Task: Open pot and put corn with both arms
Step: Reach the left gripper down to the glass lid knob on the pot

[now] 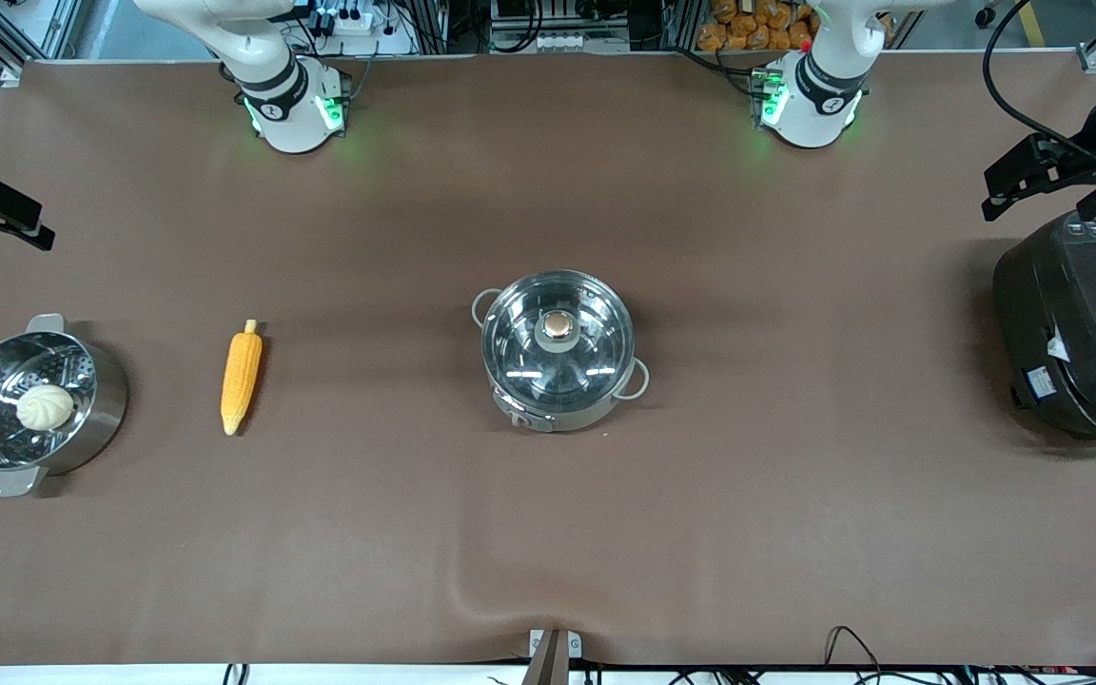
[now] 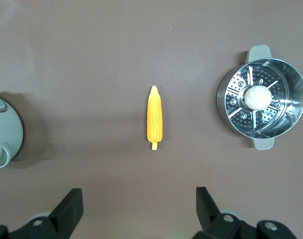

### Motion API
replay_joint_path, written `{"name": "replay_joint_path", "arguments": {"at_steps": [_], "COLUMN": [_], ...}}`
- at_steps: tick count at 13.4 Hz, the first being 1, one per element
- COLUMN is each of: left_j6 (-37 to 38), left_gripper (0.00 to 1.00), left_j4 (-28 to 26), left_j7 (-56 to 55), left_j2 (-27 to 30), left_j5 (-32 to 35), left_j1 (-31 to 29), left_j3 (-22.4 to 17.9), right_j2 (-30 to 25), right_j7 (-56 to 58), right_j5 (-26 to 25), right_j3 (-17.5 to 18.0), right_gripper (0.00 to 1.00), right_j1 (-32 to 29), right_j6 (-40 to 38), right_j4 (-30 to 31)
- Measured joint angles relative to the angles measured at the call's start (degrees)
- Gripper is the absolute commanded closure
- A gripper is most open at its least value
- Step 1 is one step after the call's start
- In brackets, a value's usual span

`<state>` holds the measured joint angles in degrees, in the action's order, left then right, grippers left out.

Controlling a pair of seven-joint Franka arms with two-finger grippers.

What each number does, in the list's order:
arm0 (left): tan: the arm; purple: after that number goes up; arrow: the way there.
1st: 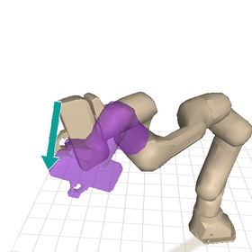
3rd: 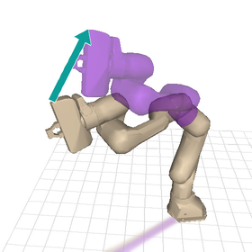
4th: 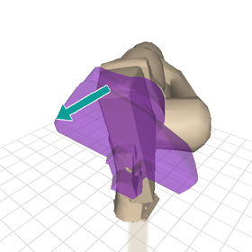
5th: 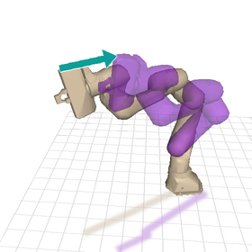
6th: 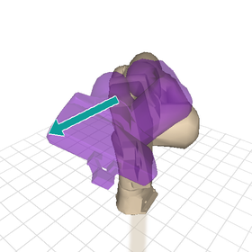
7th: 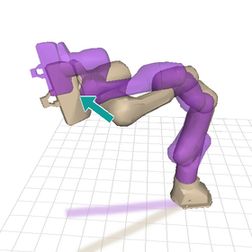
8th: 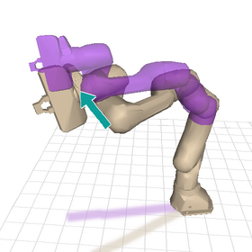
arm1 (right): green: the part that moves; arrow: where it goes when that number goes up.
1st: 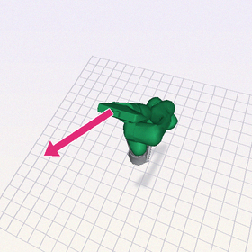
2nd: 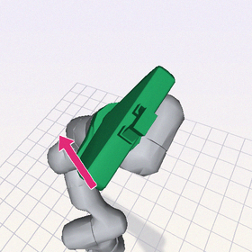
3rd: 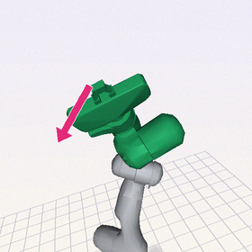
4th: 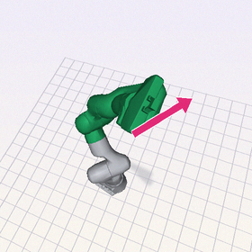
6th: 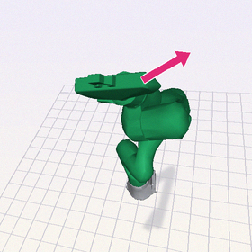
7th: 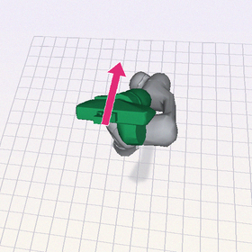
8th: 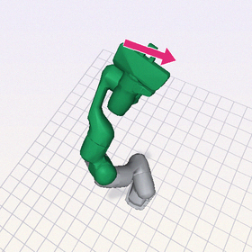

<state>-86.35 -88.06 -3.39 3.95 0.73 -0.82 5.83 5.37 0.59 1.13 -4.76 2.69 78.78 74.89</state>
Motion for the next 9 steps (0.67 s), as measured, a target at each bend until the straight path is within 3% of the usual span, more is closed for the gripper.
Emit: {"name": "replay_joint_path", "arguments": {"at_steps": [5,9], "left_j6": [0.00,-3.01], "left_gripper": [0.00,0.00], "left_j4": [0.32,1.16], "left_j7": [0.00,-1.59], "left_j2": [-0.32,-4.05], "left_j5": [0.00,-3.22], "left_j1": [0.08,2.42], "left_j3": [0.23,3.68], "right_j2": [0.10,0.13], "right_j7": [0.00,0.00], "right_j5": [0.00,0.00], "right_j3": [0.03,0.02], "right_gripper": [0.00,0.00], "right_j1": [0.03,0.03], "right_j6": [0.00,0.02], "right_j4": [0.00,-0.01]}}
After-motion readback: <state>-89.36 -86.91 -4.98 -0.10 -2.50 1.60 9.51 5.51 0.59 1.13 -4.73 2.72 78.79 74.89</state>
